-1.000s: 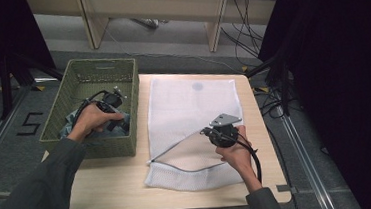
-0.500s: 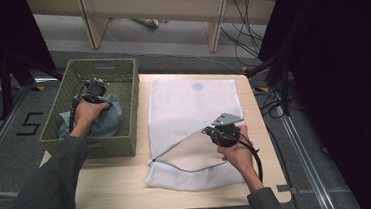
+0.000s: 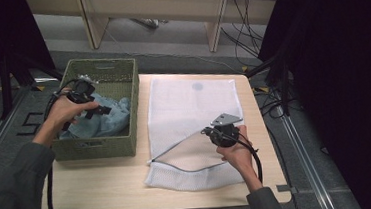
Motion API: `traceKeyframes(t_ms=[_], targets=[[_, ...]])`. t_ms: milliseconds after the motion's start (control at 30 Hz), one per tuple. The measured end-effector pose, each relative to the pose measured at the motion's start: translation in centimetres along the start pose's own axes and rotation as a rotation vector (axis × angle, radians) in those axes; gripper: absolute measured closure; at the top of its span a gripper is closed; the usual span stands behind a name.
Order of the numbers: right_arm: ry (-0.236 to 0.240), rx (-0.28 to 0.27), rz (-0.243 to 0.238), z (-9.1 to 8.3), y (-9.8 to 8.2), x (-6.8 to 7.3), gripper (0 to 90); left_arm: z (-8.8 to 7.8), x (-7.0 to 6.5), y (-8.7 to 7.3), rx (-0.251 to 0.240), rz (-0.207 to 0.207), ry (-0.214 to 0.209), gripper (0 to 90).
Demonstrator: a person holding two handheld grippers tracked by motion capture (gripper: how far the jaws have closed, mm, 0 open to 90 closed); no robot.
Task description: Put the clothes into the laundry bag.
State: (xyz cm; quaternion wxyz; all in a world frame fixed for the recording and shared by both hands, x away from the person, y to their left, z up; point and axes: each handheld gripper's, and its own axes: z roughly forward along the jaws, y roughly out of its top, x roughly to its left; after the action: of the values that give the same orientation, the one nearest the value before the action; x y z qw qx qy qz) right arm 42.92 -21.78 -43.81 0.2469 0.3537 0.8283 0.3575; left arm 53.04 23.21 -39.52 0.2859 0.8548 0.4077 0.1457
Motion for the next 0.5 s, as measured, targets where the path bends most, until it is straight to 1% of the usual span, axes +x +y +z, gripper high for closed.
traceKeyframes(t_ms=[33, 67, 100, 133, 167, 200, 233, 267, 300, 333, 367, 400, 433, 467, 500], targets=[[0.008, 0.016, 0.000, -0.1, 0.0, 0.0, 88.7, 0.4, -0.7, -0.5, 0.050, 0.059, -0.018, 15.4], [0.008, 0.016, 0.000, -0.1, 0.0, 0.0, 88.7, 0.4, -0.7, -0.5, 0.050, 0.059, -0.018, 15.5], [0.005, 0.016, 0.015, 0.1, 0.0, 0.3, 88.6, 1.3, -1.3, -0.7, 0.073, 0.083, -0.026, 15.1], [0.001, 0.007, -0.005, 0.1, 0.0, 0.2, 88.5, 1.3, -1.3, -0.7, 0.073, 0.083, -0.026, 14.3], [0.007, 0.013, 0.001, 0.1, 0.0, 0.3, 88.5, 2.4, -1.8, -1.1, 0.087, 0.116, -0.031, 14.6], [0.012, 0.021, 0.021, 0.1, 0.1, 0.4, 88.5, 2.4, -1.8, -1.1, 0.087, 0.116, -0.031, 14.4], [0.015, 0.026, 0.014, 0.1, 0.1, 0.4, 88.4, 3.8, -2.1, -1.1, 0.136, 0.163, -0.030, 14.3], [0.014, 0.026, 0.009, 0.1, 0.0, 0.4, 88.4, 3.8, -2.1, -1.1, 0.136, 0.163, -0.030, 14.0], [0.013, 0.026, 0.011, 0.1, 0.0, 0.4, 88.3, 4.2, -2.2, -1.2, 0.148, 0.180, -0.032, 13.0], [0.015, 0.027, 0.015, 0.1, 0.0, 0.4, 88.3, 5.7, -2.5, -1.3, 0.188, 0.164, -0.060, 12.1], [0.008, 0.013, -0.005, 0.2, 0.0, 0.2, 88.3, 5.7, -2.5, -1.3, 0.188, 0.164, -0.060, 9.7], [0.008, 0.013, -0.005, 0.2, 0.0, 0.2, 88.3, 6.4, -2.6, -1.5, 0.199, 0.170, -0.062, 9.7], [0.006, 0.011, -0.004, 0.3, 0.0, 0.2, 88.3, 7.1, -2.6, -1.7, 0.229, 0.180, -0.055, 6.2], [0.015, 0.025, 0.020, 0.1, 0.0, 0.3, 88.3, 8.4, -2.7, -2.2, 0.250, 0.182, -0.033, 0.0], [0.016, 0.026, 0.008, 0.1, -0.1, 0.2, 88.3, 8.4, -2.7, -2.2, 0.250, 0.182, -0.033, 0.0]])
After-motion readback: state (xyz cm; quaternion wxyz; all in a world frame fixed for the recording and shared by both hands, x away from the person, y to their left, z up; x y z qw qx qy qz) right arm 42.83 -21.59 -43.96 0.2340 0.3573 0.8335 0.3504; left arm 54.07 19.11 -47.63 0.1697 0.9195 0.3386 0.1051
